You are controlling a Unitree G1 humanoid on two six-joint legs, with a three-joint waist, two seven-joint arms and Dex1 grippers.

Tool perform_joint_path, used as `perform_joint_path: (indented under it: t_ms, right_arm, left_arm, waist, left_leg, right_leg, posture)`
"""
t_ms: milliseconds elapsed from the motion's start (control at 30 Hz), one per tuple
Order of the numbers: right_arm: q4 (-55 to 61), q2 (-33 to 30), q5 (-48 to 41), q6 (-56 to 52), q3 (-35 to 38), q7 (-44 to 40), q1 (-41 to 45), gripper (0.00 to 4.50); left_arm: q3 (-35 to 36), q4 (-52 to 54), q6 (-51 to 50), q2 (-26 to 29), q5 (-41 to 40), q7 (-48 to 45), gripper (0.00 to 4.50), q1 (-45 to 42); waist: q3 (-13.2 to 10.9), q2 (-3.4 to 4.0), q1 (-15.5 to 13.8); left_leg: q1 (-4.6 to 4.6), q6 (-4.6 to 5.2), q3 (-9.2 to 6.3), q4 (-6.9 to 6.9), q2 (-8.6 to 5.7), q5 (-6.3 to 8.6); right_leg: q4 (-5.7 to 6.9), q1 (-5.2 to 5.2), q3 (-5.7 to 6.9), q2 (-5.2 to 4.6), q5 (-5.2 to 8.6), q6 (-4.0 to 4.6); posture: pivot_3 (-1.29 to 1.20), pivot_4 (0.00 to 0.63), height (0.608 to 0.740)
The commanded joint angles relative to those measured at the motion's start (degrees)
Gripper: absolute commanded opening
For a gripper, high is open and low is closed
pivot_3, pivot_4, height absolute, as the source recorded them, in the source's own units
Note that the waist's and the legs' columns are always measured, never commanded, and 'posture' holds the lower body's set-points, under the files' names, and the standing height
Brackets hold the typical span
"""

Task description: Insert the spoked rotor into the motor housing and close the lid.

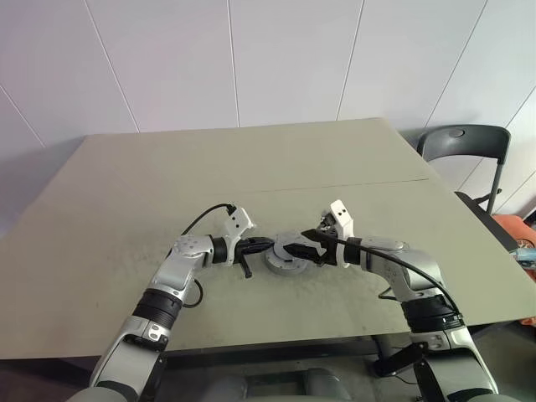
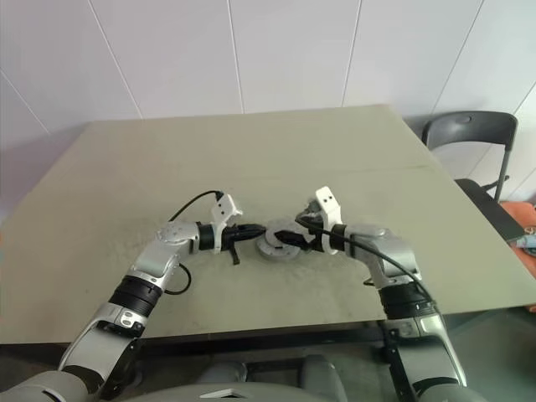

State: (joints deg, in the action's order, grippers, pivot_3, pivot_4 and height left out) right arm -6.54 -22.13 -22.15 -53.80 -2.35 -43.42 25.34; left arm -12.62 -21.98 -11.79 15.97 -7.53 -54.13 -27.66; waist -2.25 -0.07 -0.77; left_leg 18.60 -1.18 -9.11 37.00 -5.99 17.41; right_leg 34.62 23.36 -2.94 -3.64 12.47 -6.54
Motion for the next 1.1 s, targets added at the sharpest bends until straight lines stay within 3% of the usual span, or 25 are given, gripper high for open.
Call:
perform_joint_path:
  t_ms: [33,367,600,733,833,1000,1100]
  right_arm:
    - [-1.1,-0.8,-3.4,-10.2,2.3,1.1,1.6,4.49]
    - [0.5,1.2,-11.8,-26.6,5.6,1.8,1.5,4.49]
    - [-1.8,13.0,-14.7,-35.8,15.8,8.2,4.1,4.49]
    - [-1.7,16.3,-13.9,-35.6,18.6,11.0,4.8,4.49]
    - [-2.5,16.7,-13.3,-34.0,19.5,12.2,4.9,3.93]
    - [-3.1,16.6,-13.6,-32.4,19.6,12.8,4.9,2.57]
    - [-3.8,16.4,-12.9,-29.8,19.0,13.3,4.4,2.38]
  left_arm:
    - [-0.6,-0.3,0.0,0.5,0.8,0.0,0.00,0.3]
    - [-0.5,-0.5,0.5,0.4,0.9,0.3,0.00,0.4]
    - [-0.4,-0.4,0.9,0.6,0.9,0.4,0.00,0.5]
    - [-0.1,-0.2,1.1,0.9,0.9,0.5,0.00,0.7]
    - [0.0,-0.4,1.2,1.1,1.0,0.5,0.00,0.7]
    - [0.2,-0.8,1.5,1.0,1.2,0.5,0.00,0.4]
    - [0.3,-1.1,1.7,0.9,1.3,0.5,0.00,0.2]
  waist:
    - [0.0,0.00,0.0]
    - [0.0,0.02,0.0]
    - [0.0,0.04,0.6]
    - [0.1,0.06,0.9]
    - [0.0,0.09,1.4]
    - [0.1,0.19,1.5]
    - [0.1,0.30,1.4]
  left_leg:
    - [0.00,0.01,0.00,0.00,0.00,0.01]
    - [0.06,0.17,-0.04,-0.05,0.00,0.10]
    - [0.06,0.15,-0.03,-0.17,0.14,0.18]
    - [0.06,0.14,-0.01,-0.20,0.19,0.18]
    - [0.07,0.14,0.00,-0.20,0.17,0.18]
    - [0.08,0.14,0.02,-0.20,0.10,0.17]
    - [0.03,0.13,0.02,-0.16,0.10,0.17]
  right_leg:
    - [-0.02,-0.01,0.00,-0.01,0.00,0.00]
    - [-0.32,-0.08,0.05,-0.01,-0.01,-0.01]
    - [-0.31,0.04,0.04,0.08,-0.05,0.06]
    - [-0.28,0.09,0.04,0.14,-0.08,0.11]
    - [-0.28,0.09,0.04,0.12,-0.08,0.11]
    - [-0.29,0.09,0.03,0.07,-0.14,0.20]
    - [-0.27,0.03,0.03,0.07,-0.04,0.02]
  posture:
    - [0.00,0.000,0.740]
    - [0.00,0.000,0.740]
    - [0.00,0.000,0.740]
    - [0.00,0.000,0.740]
    - [0.00,0.000,0.740]
    - [0.00,0.000,0.740]
    - [0.00,0.000,0.740]
